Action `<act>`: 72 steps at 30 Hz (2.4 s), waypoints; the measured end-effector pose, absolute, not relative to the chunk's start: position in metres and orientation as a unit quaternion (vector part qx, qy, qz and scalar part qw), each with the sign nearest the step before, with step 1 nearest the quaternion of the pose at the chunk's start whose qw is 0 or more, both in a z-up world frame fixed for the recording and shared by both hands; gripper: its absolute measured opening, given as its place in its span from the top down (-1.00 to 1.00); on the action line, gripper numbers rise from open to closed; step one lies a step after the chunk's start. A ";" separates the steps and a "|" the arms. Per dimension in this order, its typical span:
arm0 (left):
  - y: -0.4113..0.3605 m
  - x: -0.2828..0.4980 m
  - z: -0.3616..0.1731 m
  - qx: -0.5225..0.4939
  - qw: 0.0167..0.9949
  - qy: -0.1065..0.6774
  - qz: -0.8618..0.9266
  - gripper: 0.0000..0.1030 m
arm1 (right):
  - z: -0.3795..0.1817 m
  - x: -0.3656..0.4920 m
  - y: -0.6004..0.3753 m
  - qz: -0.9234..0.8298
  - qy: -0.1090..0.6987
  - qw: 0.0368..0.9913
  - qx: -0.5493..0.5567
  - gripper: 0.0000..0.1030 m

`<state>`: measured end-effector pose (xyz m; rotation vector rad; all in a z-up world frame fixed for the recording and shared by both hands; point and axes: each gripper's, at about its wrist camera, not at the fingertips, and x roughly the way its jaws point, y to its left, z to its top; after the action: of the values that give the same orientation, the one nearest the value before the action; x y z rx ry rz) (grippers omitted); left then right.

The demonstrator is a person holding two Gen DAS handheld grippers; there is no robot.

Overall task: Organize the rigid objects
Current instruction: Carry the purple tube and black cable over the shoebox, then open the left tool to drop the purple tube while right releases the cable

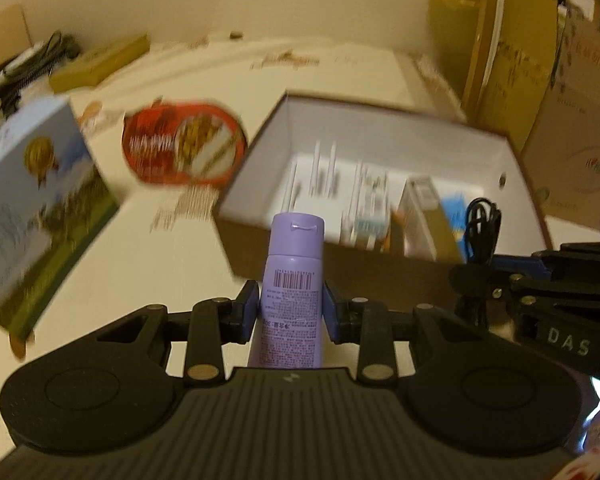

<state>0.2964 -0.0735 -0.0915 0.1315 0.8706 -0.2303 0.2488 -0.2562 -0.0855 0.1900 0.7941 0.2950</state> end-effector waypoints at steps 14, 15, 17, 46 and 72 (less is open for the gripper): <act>-0.110 0.362 -0.053 0.078 0.919 0.360 -0.142 0.44 | -0.057 0.308 -0.281 0.105 0.336 0.931 0.100 0.79; -0.110 0.366 -0.052 0.078 0.919 0.358 -0.144 0.44 | -0.058 0.311 -0.283 0.103 0.336 0.931 0.098 0.79; -0.112 0.373 -0.052 0.077 0.920 0.355 -0.145 0.44 | -0.060 0.315 -0.285 0.096 0.336 0.932 0.093 0.79; -0.109 0.424 -0.129 0.106 0.902 0.403 -0.113 0.45 | -0.123 0.338 -0.289 0.057 0.402 0.910 0.083 0.79; -0.095 0.415 -0.122 0.078 0.896 0.423 -0.113 0.20 | -0.127 0.346 -0.290 0.047 0.405 0.907 0.107 0.76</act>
<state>0.4151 -0.0946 -0.1217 0.1625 0.8762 -0.2332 0.3457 -0.2903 -0.1270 0.2212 0.8369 0.0964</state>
